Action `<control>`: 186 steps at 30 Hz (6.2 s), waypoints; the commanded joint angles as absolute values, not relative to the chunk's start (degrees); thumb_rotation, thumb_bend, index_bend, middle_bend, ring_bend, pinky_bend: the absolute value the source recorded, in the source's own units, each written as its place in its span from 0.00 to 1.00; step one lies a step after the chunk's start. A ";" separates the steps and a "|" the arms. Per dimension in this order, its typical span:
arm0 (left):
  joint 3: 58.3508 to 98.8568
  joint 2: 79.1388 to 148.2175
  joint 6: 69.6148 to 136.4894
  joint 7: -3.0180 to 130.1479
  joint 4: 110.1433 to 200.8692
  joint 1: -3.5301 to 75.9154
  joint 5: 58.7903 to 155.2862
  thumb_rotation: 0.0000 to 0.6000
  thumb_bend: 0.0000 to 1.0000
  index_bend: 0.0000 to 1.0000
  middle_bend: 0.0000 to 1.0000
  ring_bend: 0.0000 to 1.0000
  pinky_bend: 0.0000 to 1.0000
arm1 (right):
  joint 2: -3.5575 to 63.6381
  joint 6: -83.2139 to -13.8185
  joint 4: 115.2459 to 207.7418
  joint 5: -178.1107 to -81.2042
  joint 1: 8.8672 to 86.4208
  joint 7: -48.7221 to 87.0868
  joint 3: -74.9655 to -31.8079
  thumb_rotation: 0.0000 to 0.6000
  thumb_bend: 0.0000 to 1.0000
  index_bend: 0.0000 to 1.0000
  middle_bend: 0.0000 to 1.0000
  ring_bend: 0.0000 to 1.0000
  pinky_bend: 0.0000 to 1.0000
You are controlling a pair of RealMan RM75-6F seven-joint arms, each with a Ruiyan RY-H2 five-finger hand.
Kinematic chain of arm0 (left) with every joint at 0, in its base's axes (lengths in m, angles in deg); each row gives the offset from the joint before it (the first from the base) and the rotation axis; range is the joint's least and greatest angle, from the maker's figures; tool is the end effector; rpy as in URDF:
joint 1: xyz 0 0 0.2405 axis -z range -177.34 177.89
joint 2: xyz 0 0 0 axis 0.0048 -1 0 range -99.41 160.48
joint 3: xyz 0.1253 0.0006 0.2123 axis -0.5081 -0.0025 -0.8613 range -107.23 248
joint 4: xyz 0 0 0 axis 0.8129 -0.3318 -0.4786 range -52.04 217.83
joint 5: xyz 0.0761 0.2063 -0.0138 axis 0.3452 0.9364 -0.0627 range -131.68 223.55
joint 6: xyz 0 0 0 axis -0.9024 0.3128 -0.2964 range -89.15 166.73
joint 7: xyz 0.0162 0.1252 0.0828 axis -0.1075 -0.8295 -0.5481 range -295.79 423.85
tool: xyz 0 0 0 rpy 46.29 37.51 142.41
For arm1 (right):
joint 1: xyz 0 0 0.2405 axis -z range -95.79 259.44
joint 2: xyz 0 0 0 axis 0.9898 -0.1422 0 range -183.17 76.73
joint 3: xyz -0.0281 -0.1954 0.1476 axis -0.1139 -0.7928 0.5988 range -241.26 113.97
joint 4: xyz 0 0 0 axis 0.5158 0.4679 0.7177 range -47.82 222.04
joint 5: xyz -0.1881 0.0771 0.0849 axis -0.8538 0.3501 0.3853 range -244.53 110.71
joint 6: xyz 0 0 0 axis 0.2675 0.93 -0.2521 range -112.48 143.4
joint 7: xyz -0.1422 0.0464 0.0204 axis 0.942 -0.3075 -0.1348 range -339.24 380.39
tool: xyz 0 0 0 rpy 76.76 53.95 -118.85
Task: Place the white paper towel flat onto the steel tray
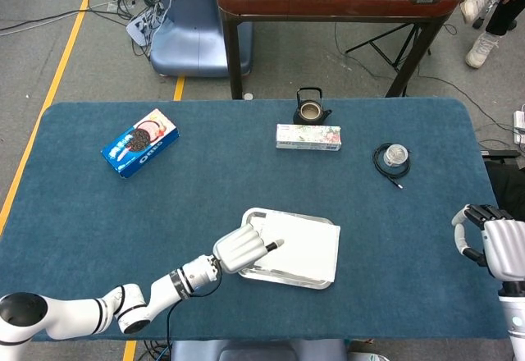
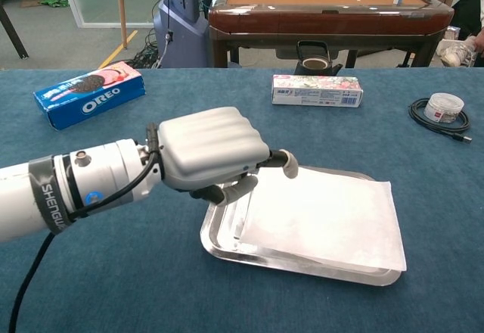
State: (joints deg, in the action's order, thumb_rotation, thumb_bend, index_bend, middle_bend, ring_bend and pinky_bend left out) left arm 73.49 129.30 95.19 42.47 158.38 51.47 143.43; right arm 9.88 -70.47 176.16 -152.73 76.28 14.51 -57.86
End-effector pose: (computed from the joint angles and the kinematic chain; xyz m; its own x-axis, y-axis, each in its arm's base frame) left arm -0.0526 0.2898 -0.0939 0.6480 -0.1248 0.7514 0.3114 -0.8569 -0.4108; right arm -0.3119 -0.2037 0.1674 0.3609 0.0728 0.9297 -0.9315 -0.0194 0.3631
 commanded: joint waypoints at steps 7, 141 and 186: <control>72.16 130.86 94.54 45.82 153.22 53.17 144.69 1.00 0.66 0.28 1.00 1.00 1.00 | 10.04 -68.01 174.31 -150.28 75.57 15.10 -57.33 1.00 0.52 0.55 0.48 0.38 0.43; 71.14 121.10 104.92 43.88 159.02 41.93 138.39 1.00 0.65 0.28 1.00 1.00 1.00 | 6.26 -72.49 178.14 -149.55 78.85 17.81 -55.86 1.00 0.51 0.55 0.47 0.37 0.43; 69.00 98.60 136.97 45.97 177.29 6.23 131.42 1.00 0.47 0.27 0.31 0.25 0.39 | 10.70 -76.55 177.96 -154.70 78.61 23.26 -56.76 1.00 0.51 0.55 0.47 0.37 0.43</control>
